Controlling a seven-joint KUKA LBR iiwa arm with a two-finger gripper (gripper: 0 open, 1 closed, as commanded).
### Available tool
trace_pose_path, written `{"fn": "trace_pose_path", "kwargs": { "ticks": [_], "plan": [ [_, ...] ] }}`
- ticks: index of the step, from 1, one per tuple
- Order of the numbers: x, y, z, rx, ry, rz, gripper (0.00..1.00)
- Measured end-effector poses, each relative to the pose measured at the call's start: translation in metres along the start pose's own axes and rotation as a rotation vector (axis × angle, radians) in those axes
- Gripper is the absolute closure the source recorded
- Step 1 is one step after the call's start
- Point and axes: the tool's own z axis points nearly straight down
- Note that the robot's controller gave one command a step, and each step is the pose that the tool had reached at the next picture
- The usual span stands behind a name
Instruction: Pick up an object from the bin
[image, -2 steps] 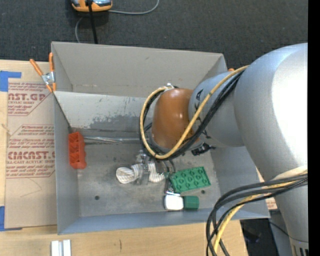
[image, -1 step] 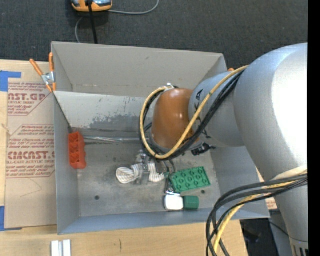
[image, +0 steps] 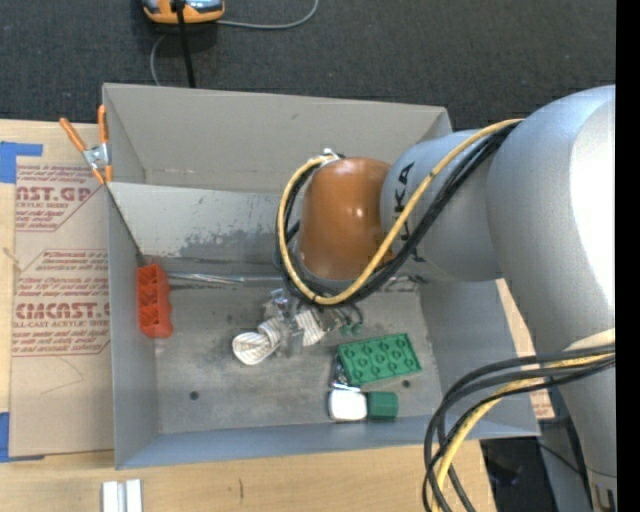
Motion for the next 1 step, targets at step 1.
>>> {"fn": "trace_pose_path", "kwargs": {
  "ticks": [1],
  "plan": [
    [0.0000,0.0000,0.0000,0.000,0.000,0.000,1.00]
  ]
}}
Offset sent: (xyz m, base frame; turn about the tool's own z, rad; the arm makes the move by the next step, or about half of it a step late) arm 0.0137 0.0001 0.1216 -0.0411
